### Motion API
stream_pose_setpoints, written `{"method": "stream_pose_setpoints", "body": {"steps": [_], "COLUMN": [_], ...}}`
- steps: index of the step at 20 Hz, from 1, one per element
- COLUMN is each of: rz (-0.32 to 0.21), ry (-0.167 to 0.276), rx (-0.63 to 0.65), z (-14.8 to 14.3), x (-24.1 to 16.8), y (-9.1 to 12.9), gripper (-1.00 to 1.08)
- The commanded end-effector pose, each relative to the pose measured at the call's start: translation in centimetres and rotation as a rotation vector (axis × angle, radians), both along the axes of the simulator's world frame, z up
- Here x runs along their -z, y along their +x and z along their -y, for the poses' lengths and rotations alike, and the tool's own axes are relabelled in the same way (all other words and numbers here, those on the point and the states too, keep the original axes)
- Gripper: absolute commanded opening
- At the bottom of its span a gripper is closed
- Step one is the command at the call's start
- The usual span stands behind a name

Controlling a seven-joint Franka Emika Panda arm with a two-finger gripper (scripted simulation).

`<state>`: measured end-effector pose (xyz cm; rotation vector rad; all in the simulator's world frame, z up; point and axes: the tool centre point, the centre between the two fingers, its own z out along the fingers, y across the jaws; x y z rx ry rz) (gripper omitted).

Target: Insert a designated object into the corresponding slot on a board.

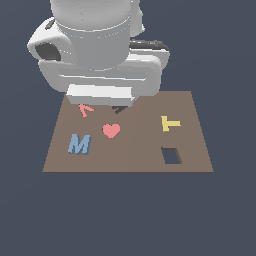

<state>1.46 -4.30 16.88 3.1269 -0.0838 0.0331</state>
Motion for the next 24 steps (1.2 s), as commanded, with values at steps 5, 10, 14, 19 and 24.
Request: {"method": "stream_pose_setpoints", "body": {"steps": [5, 10, 14, 19, 24], "rz": [-0.007, -0.012, -0.016, -0.019, -0.021], "ry": [0.004, 0.008, 0.011, 0.013, 0.014], "rx": [0.002, 0.003, 0.004, 0.005, 0.005], "z": [3.2, 6.1, 8.0, 9.4, 10.1], "x": [3.6, 7.1, 9.3, 11.0, 11.8], "y": [1.6, 3.2, 4.2, 5.1, 5.5], "gripper": [1.00, 1.00, 1.00, 1.00, 1.00]}}
